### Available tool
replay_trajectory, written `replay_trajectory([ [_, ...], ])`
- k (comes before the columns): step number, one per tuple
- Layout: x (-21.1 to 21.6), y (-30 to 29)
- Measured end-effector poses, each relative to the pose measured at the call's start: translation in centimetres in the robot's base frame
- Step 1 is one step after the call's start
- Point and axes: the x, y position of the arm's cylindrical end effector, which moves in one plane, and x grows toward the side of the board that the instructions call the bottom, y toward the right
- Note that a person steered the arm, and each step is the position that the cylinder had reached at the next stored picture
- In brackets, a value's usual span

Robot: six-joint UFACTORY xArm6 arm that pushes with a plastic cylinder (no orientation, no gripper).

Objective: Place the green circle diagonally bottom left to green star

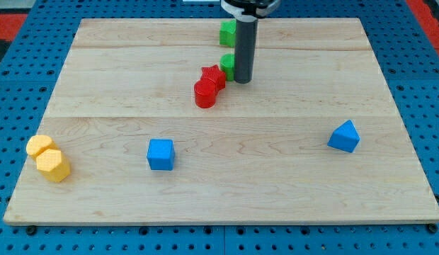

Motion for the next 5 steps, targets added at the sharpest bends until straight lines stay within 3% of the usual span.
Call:
replay_trajectory([
  [1, -2.5, -1.3],
  [5, -5.3, -12.4],
])
